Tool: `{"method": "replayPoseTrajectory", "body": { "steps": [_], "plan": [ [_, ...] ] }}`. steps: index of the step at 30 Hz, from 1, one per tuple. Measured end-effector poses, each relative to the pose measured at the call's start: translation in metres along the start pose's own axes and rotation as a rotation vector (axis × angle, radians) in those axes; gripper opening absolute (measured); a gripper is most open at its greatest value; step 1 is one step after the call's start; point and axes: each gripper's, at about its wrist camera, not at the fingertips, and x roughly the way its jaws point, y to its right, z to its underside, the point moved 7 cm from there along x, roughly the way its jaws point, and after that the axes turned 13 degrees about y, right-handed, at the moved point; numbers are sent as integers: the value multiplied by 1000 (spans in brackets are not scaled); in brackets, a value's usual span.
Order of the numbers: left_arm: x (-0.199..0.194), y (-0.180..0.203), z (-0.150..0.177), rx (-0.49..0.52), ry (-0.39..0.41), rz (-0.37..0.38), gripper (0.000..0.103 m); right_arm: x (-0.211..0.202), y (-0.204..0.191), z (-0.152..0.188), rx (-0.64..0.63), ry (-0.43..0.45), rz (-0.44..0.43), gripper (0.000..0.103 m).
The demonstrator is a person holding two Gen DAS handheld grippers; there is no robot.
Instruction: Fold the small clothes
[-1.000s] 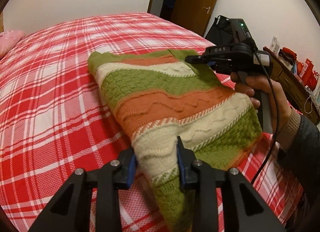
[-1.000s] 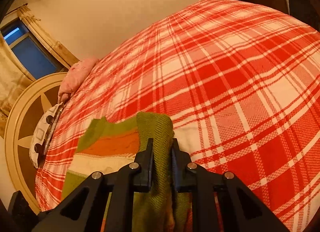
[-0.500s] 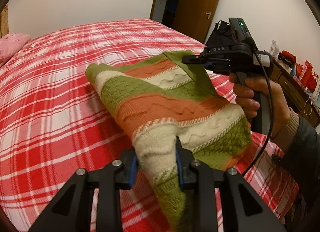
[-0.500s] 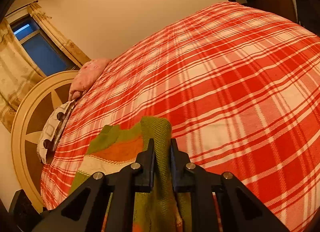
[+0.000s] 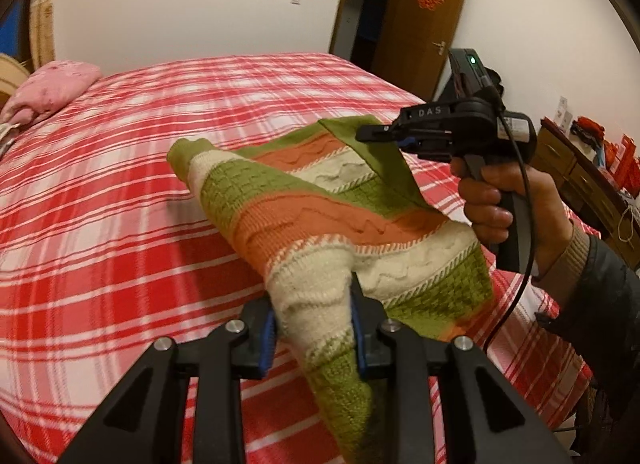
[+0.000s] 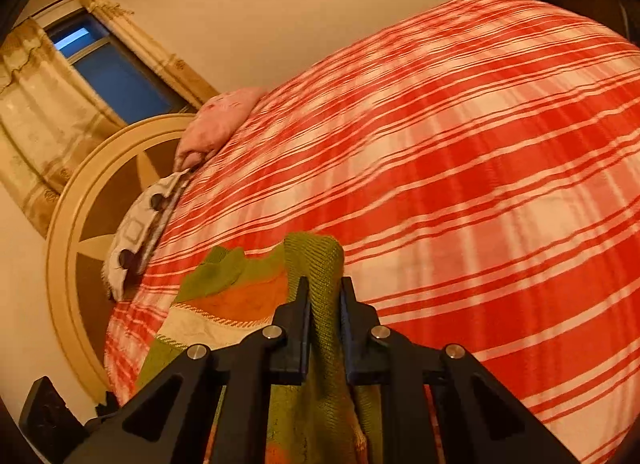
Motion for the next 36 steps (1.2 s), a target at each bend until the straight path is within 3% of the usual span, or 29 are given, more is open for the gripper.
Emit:
{"method": "replayPoseTrajectory", "body": {
  "steps": [36],
  "plan": [
    [-149,-114,45,-181,109,-277,31,90,-232,97,-148,-187,-276,12]
  ]
}}
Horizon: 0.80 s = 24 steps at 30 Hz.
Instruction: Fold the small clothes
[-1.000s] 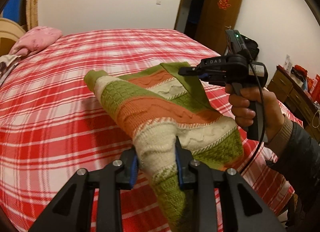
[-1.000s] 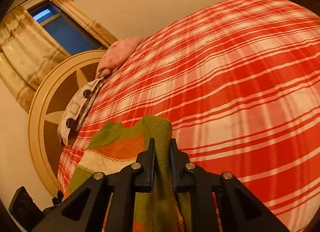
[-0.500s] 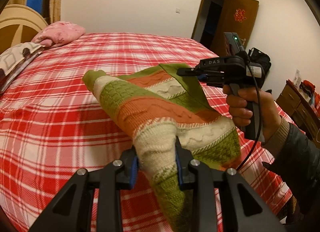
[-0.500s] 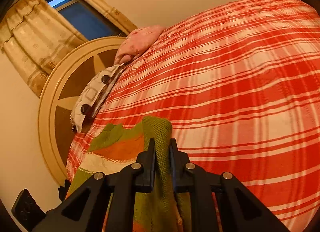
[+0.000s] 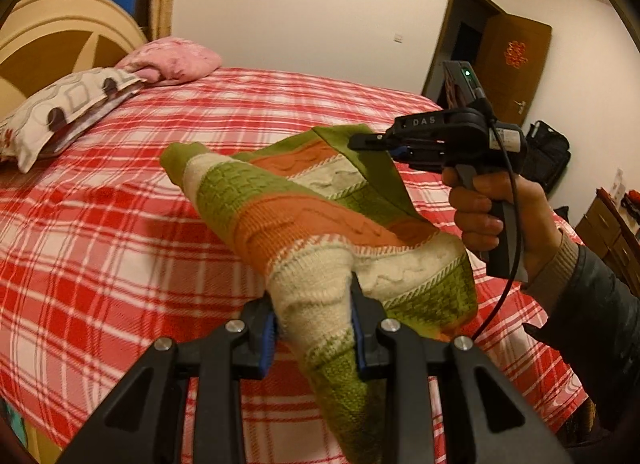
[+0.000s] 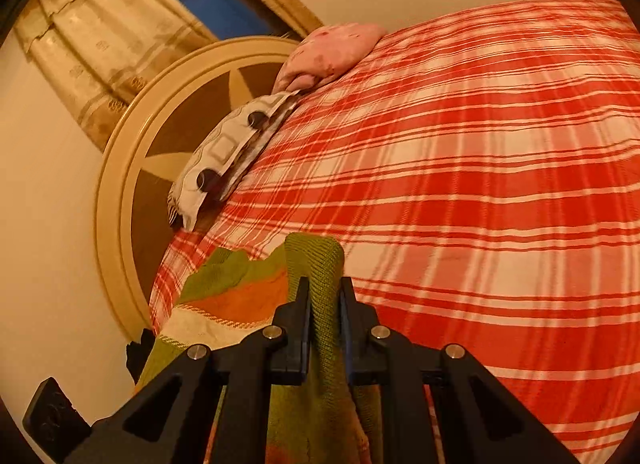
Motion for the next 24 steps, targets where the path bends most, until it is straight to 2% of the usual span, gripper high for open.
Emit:
{"method": "replayPoseTrajectory", "body": {
  "steps": [5,24],
  "plan": [
    [-5,-17,6,-27,-3,-29,31,21,-18,13,-10,-32,-18,12],
    [-22,-35,25,-75,-14,-82,31,61,-50,37,-51,-109,-34,12]
  ]
}}
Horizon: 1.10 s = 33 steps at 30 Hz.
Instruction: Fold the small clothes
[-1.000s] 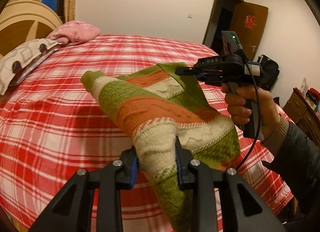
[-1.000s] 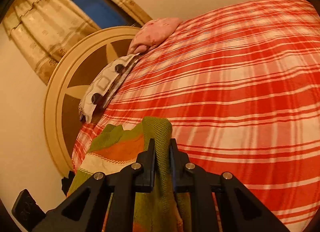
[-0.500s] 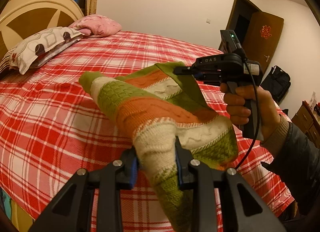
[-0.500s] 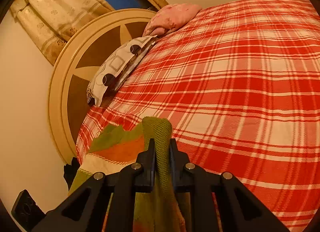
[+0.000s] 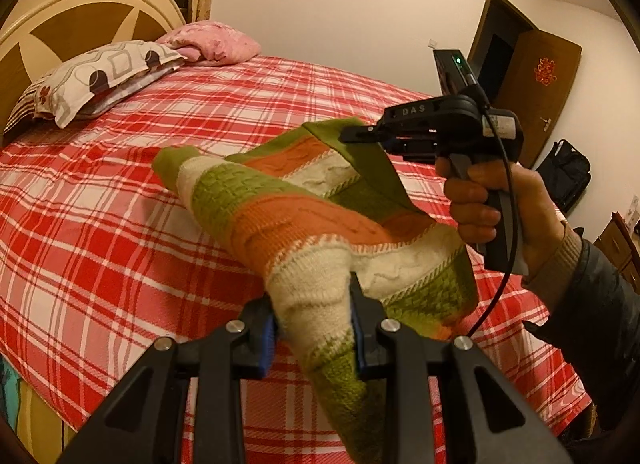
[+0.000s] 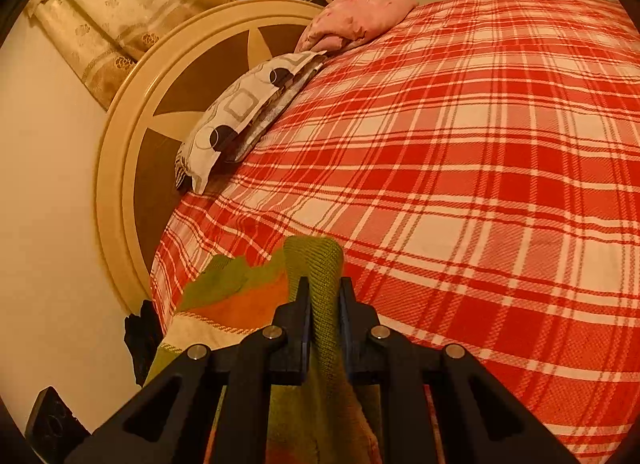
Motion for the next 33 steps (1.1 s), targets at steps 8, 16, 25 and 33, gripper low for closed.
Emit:
{"method": "replayPoseTrajectory", "body": {
  "steps": [8,16,25,33],
  "plan": [
    [1,-10,15,-22,-23,-16,31,14,-7,13,-23,-28,7,12],
    [6,-18,39,-8,-39,-46,33,26,3,21,-26,-48,54,12],
    [8,-25,49,-48,-67,-47,50,-39,24,52,50,-45,22,15],
    [0,-27,38,-32,-12,-91,79,-106,-1,114,41,-74,-84,15]
  ]
}}
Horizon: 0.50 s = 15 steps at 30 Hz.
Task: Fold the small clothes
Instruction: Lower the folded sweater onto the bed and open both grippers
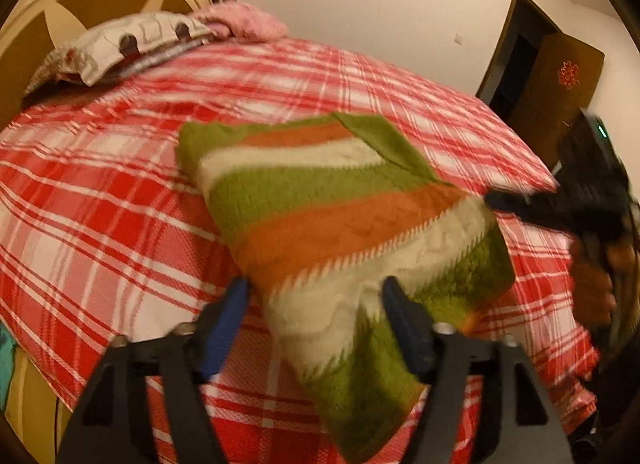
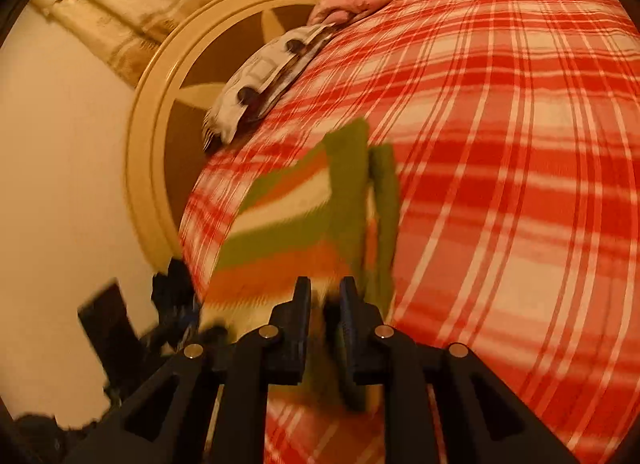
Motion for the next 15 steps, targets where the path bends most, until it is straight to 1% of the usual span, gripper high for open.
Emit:
{"method": "replayPoseTrajectory", "body": {
  "steps": [2,3,4,5,6,7,8,9,11,13,14,15],
  "plan": [
    [-1,-2,-5,24,18,-24,79,1,-7,17,-19,-23,-4,15],
    [0,-4,-9,35,28,-39,80,1,-9,24,-38,-17,10,15],
    [2,-8,-14,56,48,-74,82,4,-8,27,-52,-12,35,15],
    [6,-14,-18,87,65,-126,86,8,-5,30,-54,-20,66,15],
    [11,-20,-18,115,67,-172,88,15,2,34,-45,-43,113,15],
    [21,-28,-15,142,42,-225,88,20,11,38,-30,-59,168,15],
    [30,-34,-11,132,17,-226,89,23,14,40,-23,-65,184,15],
    [35,-38,-8,119,6,-216,91,25,13,45,-43,-72,193,15],
    [35,-43,-3,89,14,-219,92,23,8,50,-99,-74,227,14],
    [32,-39,-3,136,31,-233,92,19,6,52,-106,-82,254,15],
    [28,-37,-6,148,37,-234,92,14,5,50,-110,-64,278,15],
    [22,-35,-11,141,54,-228,92,3,-3,39,-149,8,313,15]
  ]
}}
